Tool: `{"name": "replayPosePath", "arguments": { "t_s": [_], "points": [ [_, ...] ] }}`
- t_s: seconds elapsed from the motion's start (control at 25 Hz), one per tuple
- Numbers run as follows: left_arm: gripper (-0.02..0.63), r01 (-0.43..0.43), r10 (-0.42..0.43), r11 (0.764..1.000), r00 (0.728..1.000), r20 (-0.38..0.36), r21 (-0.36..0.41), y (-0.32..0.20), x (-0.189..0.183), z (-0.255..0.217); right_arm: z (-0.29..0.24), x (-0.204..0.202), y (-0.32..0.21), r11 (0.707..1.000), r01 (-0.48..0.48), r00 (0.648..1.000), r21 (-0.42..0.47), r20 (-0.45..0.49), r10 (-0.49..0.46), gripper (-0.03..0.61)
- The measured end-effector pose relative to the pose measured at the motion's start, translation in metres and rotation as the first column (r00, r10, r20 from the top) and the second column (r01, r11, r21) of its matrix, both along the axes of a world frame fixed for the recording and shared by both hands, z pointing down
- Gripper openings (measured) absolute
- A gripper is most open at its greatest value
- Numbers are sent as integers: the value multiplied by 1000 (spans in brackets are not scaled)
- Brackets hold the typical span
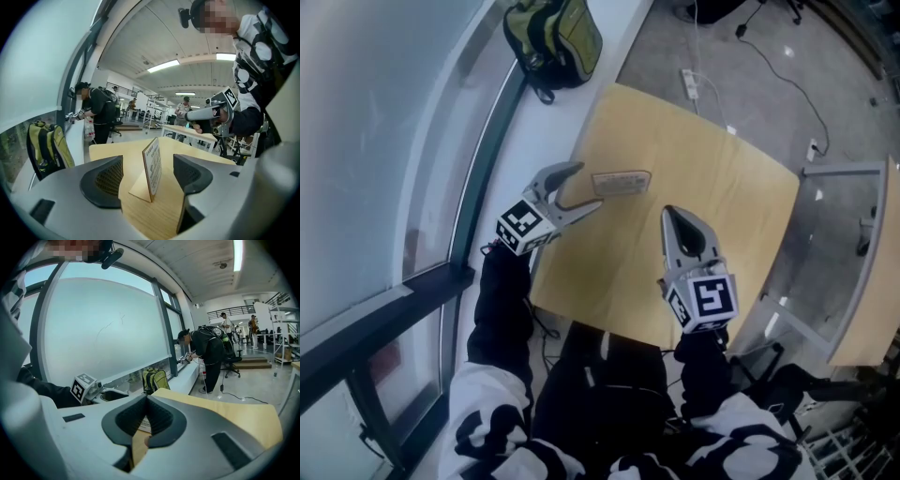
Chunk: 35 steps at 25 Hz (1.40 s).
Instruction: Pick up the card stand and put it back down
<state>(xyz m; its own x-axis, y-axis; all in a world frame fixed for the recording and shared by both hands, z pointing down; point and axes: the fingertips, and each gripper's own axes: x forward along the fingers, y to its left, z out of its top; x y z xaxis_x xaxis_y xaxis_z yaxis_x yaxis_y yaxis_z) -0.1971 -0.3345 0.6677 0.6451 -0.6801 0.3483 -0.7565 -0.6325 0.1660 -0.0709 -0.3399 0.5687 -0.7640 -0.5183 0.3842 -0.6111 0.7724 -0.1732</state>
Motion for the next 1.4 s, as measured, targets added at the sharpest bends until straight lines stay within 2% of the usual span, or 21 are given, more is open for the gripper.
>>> {"name": "replayPosePath", "arguments": {
  "t_s": [0.28, 0.56, 0.8, 0.88, 1.04, 1.16, 1.4],
  "points": [
    [333, -78, 79, 997, 996, -38, 9, -34, 30, 5, 14, 11, -9, 999, -20, 1000, -25, -18, 19, 21],
    [286, -202, 200, 979, 974, -104, -1, -44, 61, 9, 18, 16, -12, 999, -33, 999, -35, -19, 32, 21],
    [109, -227, 223, 974, 968, -115, -24, -43, 68, 12, 13, 17, -13, 999, -39, 999, -29, -9, 38, 21],
    [29, -244, 237, 969, 962, -134, -39, -40, 70, 13, 10, 16, -13, 999, -41, 999, -20, -7, 41, 21],
    [21, -289, 270, 953, 945, -182, -88, -20, 80, 18, 0, 16, -7, 999, -52, 999, -11, -2, 52, 21],
    [21, -315, 289, 941, 939, -184, -128, 1, 93, 17, -15, 18, 2, 998, -68, 998, -2, -2, 68, 21],
    [21, -294, 257, 941, 943, -210, -169, 38, 105, -8, -46, 15, 26, 997, -54, 998, 49, 19, 53, 21]
  ]
}}
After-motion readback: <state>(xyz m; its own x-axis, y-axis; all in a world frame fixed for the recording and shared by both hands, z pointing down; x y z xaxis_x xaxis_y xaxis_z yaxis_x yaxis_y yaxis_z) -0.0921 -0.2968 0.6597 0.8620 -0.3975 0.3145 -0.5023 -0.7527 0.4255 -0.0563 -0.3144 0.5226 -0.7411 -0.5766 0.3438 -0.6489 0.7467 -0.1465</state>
